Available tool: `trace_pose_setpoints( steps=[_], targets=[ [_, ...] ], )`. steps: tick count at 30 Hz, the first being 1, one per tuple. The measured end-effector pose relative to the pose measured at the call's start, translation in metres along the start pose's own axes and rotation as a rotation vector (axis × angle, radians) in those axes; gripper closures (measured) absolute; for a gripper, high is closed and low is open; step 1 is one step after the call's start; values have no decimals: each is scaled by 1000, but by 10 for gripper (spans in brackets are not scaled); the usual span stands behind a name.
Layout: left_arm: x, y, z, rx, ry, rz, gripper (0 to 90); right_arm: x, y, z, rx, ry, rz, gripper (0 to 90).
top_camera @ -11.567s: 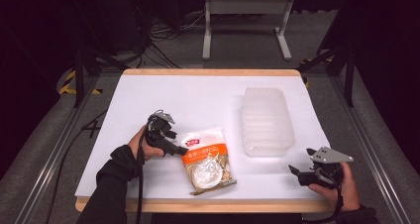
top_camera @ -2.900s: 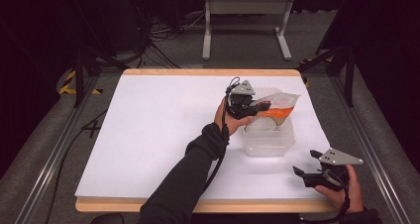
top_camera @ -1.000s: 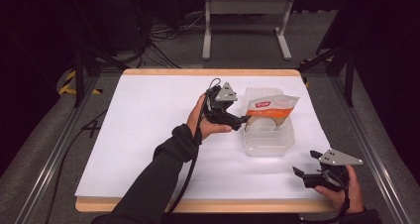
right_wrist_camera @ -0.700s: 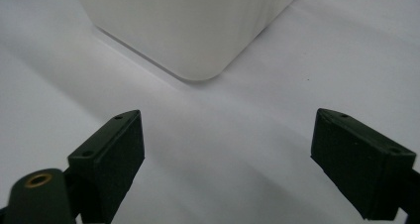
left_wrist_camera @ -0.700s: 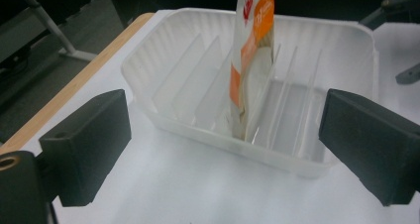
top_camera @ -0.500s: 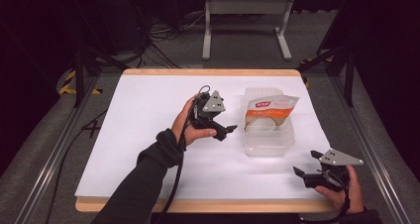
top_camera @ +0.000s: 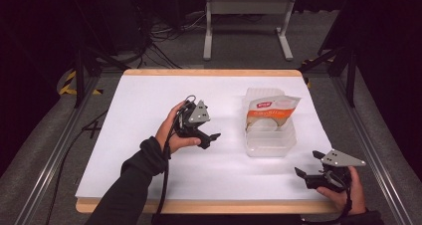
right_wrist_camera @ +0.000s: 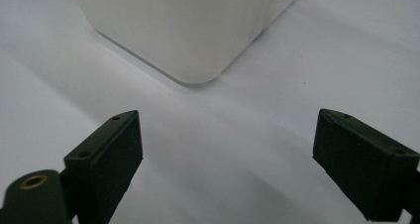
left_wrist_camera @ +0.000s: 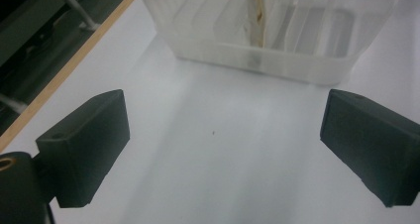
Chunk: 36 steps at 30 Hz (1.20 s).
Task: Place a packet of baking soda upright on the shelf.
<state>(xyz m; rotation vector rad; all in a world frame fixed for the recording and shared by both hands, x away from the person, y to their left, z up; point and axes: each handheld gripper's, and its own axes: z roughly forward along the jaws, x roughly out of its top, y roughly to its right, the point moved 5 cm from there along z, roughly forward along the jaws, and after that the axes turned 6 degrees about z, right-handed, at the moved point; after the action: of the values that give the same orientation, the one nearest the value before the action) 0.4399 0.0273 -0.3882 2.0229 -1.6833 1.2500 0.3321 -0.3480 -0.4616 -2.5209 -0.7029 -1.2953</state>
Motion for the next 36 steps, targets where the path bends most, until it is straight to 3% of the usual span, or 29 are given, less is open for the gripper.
trace_pose_setpoints(
  steps=[13, 17, 30, 34, 36],
  targets=[
    [-51, 0, -27, 55, -91, -5, 57, 0, 1, 0, -3, 3, 3, 118],
    [-71, -1, -37, 71, -117, -34, 58, 1, 1, -1, -7, 5, 1, 116],
    [-123, -2, -68, 126, -134, -99, 58, 3, 5, -4, -19, 19, 1, 114],
    [-136, -3, -75, 145, -130, -129, 54, 5, 7, -4, -21, 26, 8, 113],
    [-147, -2, -82, 158, -120, -167, 54, 6, 8, -3, -21, 26, 6, 113]
  ],
)
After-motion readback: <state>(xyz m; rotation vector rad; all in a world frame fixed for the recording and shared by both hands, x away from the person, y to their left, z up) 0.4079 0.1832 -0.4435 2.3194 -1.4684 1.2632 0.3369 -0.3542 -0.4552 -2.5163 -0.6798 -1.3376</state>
